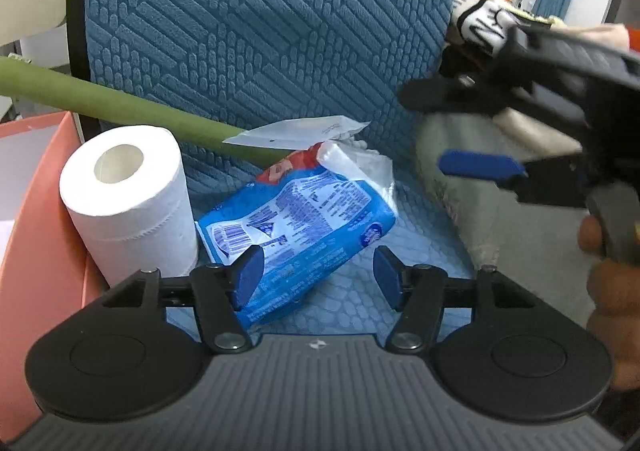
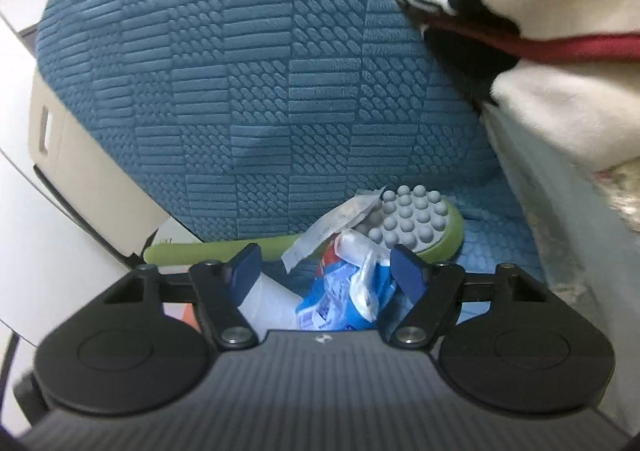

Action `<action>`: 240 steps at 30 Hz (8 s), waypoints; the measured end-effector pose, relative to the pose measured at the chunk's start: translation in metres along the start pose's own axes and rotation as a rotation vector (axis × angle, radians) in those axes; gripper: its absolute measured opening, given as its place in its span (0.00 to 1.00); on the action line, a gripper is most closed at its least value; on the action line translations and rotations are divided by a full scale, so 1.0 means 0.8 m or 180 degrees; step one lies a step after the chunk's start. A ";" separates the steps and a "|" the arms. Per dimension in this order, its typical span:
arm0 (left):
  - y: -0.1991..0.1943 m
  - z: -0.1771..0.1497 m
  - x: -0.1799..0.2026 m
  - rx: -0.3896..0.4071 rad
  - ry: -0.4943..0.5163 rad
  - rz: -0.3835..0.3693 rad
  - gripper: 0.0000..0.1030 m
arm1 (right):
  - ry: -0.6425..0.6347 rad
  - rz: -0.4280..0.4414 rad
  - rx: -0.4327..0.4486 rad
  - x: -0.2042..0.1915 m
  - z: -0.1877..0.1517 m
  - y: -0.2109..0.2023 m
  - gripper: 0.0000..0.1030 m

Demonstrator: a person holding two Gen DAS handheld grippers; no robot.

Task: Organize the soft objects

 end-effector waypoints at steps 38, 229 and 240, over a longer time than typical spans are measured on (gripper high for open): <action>0.077 -0.022 -0.011 -0.0188 0.0317 0.0453 0.37 | 0.1028 0.0497 -0.0814 0.023 0.005 0.134 0.11; -0.465 -0.030 -0.182 0.0659 -0.1180 0.0885 0.53 | -0.1914 0.0206 -0.0427 -0.370 -0.188 -0.081 0.52; -0.509 -0.054 -0.110 0.0764 -0.1099 0.0910 0.53 | -0.1983 0.0383 -0.0089 -0.366 -0.163 -0.177 0.52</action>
Point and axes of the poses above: each gripper's, at about its wrist camera, not at the fingertips, and y roughly the way its jaws point, x to its right, z to its top, the point moved 2 cm from there along y, roughly the way its jaws point, and after that the axes turned 7 degrees about -z, right-handed, at the moved point
